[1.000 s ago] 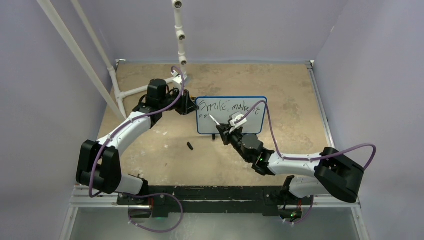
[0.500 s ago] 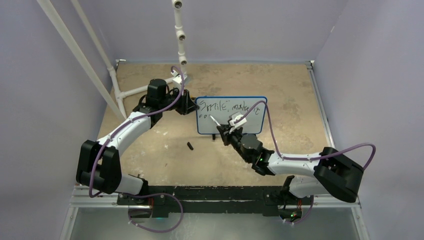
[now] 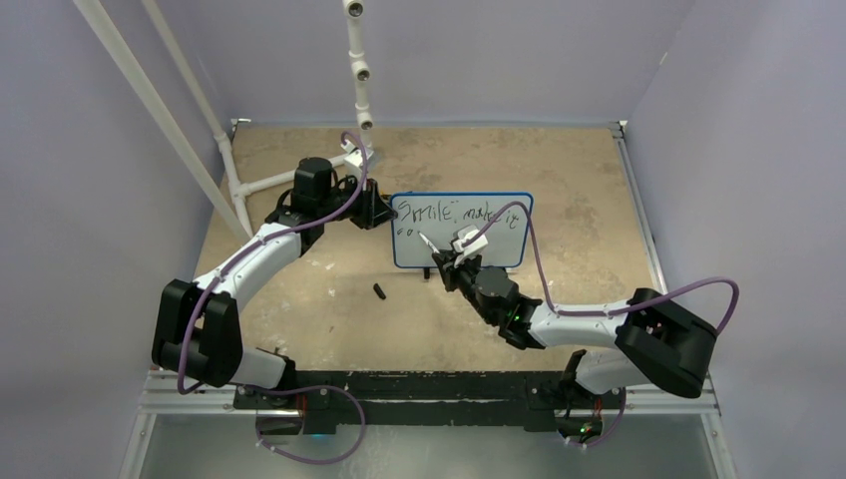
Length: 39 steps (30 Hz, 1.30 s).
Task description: Write a sentence on the whiteboard
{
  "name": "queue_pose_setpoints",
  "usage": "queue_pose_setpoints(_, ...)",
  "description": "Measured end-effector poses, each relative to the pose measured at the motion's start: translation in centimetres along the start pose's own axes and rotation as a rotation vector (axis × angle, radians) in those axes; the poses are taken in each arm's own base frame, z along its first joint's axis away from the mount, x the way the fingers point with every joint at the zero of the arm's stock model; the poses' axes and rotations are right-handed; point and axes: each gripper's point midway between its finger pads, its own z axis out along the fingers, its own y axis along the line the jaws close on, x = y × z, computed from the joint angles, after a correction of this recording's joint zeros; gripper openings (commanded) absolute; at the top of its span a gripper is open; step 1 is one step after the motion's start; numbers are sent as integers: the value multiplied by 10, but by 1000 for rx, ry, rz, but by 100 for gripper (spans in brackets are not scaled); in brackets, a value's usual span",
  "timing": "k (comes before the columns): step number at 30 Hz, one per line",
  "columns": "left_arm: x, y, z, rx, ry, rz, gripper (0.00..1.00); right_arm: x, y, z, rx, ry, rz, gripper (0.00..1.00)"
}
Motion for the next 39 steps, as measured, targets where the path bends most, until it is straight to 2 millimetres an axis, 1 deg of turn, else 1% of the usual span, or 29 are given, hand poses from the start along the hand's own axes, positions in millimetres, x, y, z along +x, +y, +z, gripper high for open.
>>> queue_pose_setpoints(9,0,0,0,0,0,0,18,-6,2,4,-1,-13,5,0)
queue_pose_setpoints(14,0,0,0,0,-1,1,18,-4,4,6,0,-6,3,0)
queue_pose_setpoints(39,-1,0,0,-1,-3,2,18,6,3,3,9,39,38,0)
